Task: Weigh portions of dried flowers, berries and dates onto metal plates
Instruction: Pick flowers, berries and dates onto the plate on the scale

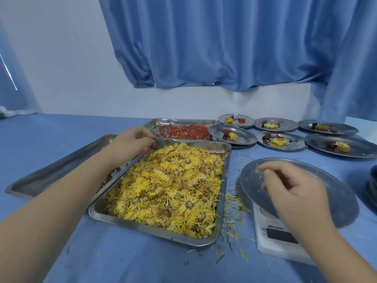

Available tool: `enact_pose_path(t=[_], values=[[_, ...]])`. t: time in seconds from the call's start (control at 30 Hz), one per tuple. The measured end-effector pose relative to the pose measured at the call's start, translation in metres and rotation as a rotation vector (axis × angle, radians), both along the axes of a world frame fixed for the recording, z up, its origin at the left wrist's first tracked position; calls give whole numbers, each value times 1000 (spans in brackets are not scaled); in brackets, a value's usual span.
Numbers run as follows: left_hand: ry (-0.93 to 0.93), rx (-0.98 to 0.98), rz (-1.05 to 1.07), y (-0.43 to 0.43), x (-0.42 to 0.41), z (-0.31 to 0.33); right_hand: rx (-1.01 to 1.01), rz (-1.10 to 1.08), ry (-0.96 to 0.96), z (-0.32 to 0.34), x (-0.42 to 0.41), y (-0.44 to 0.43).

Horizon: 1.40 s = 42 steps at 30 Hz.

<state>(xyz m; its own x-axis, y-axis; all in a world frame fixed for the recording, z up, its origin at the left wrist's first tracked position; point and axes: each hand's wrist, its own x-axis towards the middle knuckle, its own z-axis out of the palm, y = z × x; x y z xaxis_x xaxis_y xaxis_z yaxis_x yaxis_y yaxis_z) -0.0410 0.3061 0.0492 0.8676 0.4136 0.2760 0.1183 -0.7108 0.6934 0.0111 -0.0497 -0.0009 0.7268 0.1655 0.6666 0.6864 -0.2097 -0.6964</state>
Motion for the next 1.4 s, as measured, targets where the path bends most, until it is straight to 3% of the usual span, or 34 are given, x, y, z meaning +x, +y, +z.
enact_pose_path(t=[0.3,0.5,0.63,0.93,1.07,1.27,1.4], values=[[85,117,-411,-157,19,17,646,-18,441,22,24,-42],[145,284,-481,-223,59,4,738,-32,536,21,30,-48],[218,594,-434,-232,79,-9,697,-17,550,21,27,-44],[153,666,-459,-215,85,-11,646,3,537,24,24,-42],[153,671,-429,-185,89,-2,520,78,541,29,29,-31],[137,527,-245,-108,106,10,241,201,552,57,61,-14],[76,109,-131,-57,123,15,-70,233,481,78,88,-10]])
